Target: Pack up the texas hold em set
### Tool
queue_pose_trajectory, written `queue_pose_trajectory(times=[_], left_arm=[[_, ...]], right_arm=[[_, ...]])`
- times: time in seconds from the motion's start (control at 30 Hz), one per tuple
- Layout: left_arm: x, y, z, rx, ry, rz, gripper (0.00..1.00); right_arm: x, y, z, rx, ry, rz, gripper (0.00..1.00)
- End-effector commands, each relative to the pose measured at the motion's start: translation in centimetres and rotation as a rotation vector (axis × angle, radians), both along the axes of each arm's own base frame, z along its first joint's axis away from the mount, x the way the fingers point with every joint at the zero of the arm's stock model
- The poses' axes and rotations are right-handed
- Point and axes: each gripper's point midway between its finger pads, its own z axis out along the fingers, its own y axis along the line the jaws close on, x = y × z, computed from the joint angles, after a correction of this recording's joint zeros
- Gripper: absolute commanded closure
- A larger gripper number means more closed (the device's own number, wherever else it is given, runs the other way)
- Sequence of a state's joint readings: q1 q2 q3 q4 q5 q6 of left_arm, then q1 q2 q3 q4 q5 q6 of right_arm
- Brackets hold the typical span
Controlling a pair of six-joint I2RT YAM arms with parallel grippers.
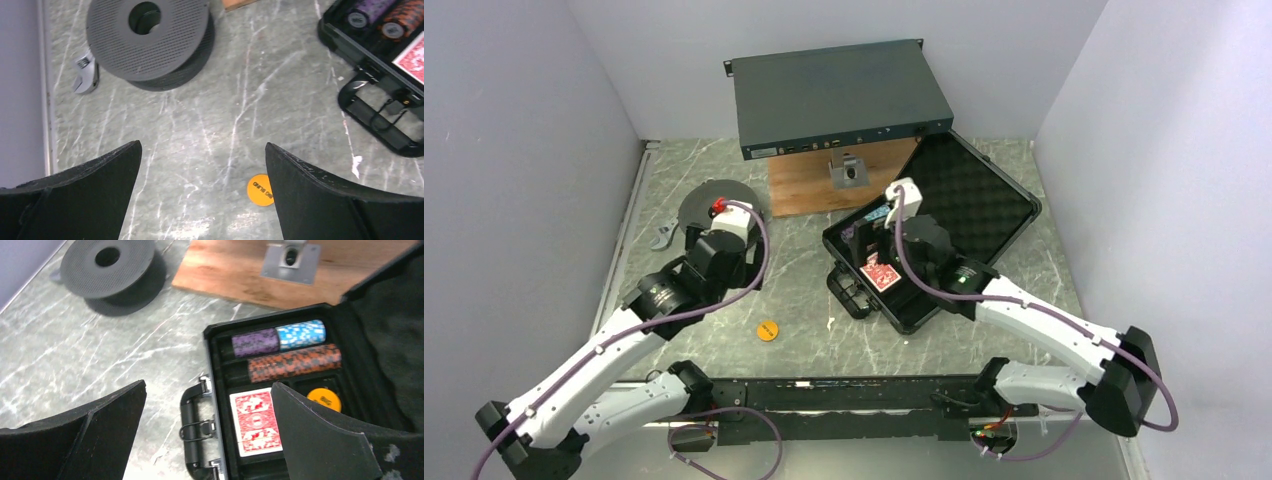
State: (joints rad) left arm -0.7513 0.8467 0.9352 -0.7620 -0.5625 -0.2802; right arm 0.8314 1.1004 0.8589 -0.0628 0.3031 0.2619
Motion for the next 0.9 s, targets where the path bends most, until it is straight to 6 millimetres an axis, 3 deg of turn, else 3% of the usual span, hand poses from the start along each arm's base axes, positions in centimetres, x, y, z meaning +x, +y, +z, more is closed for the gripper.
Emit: queue_pose_trajectory(times=[0.0,0.13,0.27,0.43,0.87], left_arm=[[-0.2,2.7,1.2,0.057,-0.022,0.035,0.00],[-0.6,5.2,1.6,0.072,-0.075,0.115,0.00],[-0.9,5.3,0.9,-0.014,-0.123,0.125,0.00],[-1.2,7.7,1.2,0.014,-0.123,0.251,0.00],[-1.7,10.1,2.1,-0.011,-0.187,0.366,0.00]], right_arm=[[-1.2,3.3,1.2,-0.019,-0.030,0.111,0.00],[-2.8,5.7,-0.3,-0.051,-0.017,0.209,0.00],[-4.4,7.8,-2.0,-0.073,0.007,0.313,0.00],[-5.9,10.2,-3.4,-0.121,0.030,0.393,0.00],[-12.2,17.9,-8.5,-0.260,0.015,0.645,0.00]])
